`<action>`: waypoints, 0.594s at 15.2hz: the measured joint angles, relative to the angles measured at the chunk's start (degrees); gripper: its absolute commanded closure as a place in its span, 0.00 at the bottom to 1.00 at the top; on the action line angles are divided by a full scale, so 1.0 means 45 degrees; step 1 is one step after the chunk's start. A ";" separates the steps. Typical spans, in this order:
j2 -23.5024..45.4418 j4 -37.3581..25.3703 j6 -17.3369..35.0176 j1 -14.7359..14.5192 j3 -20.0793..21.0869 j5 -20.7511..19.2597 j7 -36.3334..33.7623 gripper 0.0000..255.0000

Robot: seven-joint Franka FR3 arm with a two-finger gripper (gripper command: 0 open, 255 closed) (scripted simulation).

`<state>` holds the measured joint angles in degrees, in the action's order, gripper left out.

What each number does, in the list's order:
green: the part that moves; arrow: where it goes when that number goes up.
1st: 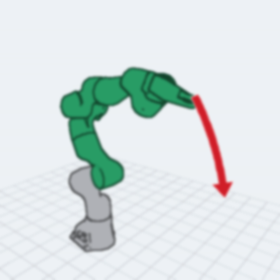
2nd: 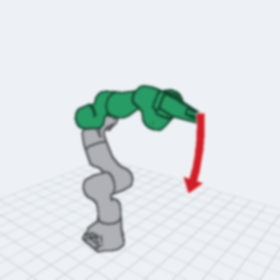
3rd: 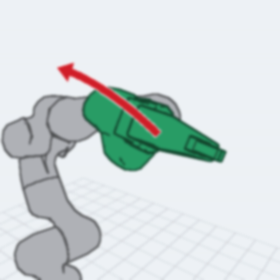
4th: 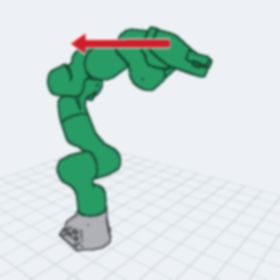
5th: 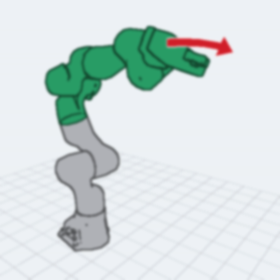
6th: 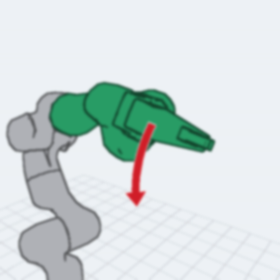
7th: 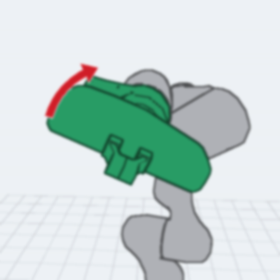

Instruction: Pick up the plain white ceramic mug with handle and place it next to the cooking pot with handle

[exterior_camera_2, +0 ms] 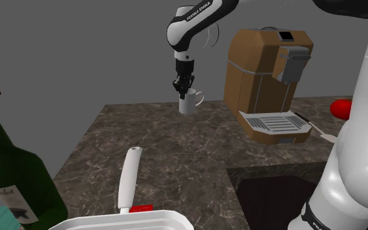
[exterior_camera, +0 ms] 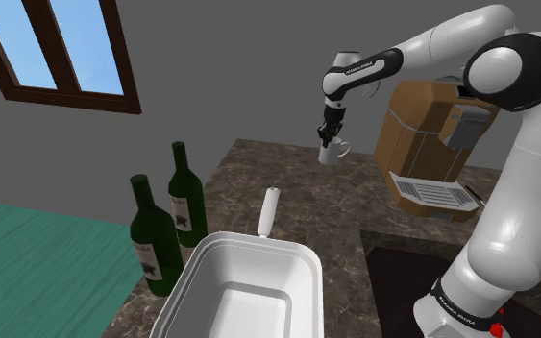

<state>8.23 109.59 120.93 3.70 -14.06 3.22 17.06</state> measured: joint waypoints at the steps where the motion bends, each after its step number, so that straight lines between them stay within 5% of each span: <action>1: -0.0079 -0.0063 -0.0140 -0.0009 -0.0001 -0.0027 -0.0026 1.00; 9: -0.0414 -0.1041 -0.1441 -0.0021 -0.0018 -0.0145 -0.0120 1.00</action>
<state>6.36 104.90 114.44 3.60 -14.14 2.56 16.52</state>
